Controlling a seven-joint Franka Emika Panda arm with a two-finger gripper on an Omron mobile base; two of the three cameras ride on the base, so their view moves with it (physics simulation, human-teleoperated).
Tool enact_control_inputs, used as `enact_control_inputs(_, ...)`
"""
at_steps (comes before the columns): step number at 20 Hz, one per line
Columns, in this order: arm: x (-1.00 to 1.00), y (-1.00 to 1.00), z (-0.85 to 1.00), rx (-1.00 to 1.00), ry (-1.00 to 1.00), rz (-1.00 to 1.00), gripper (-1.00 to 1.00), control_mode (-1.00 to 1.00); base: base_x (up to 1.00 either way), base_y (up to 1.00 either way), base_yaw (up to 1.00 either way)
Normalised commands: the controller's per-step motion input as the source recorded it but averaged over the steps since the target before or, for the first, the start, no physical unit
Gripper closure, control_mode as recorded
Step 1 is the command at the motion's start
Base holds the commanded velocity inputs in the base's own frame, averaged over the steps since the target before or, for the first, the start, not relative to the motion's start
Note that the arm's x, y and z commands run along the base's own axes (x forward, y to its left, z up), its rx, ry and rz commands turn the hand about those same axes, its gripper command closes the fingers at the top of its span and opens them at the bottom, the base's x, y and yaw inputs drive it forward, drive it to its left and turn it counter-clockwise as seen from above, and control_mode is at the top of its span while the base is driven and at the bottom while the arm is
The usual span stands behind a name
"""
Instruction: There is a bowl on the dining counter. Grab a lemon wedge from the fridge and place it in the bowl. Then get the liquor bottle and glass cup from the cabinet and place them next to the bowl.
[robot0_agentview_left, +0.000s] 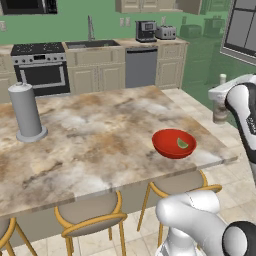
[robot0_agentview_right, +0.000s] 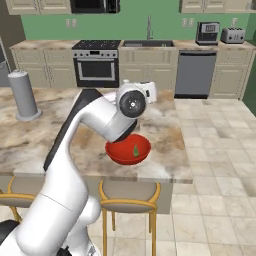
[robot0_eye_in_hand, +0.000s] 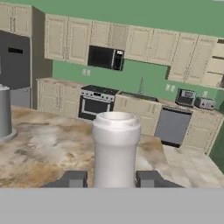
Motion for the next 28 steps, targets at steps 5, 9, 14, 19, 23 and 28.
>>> enact_control_inputs(5, 0.00, -0.20, -0.69, -0.05, 0.00, 0.32, 1.00, -1.00, 0.00, 0.00, 0.00)
enact_control_inputs(9, 0.00, -0.25, -0.68, 0.00, -0.05, 0.37, 1.00, -1.00, 0.00, 0.00, 0.00)
enact_control_inputs(14, 0.04, -0.29, -0.36, 0.00, -0.04, 0.32, 1.00, -1.00, 0.00, 0.00, 0.00)
enact_control_inputs(19, 0.25, -0.23, -0.24, 0.00, 0.00, 0.24, 1.00, -1.00, 0.00, 0.00, 0.00)
enact_control_inputs(23, 0.27, -0.20, -0.40, 0.00, 0.00, 0.22, 1.00, -1.00, 0.00, 0.00, 0.00)
enact_control_inputs(28, 0.09, -0.17, -0.46, 0.00, 0.00, 0.20, 1.00, -1.00, 0.00, 0.00, 0.00)
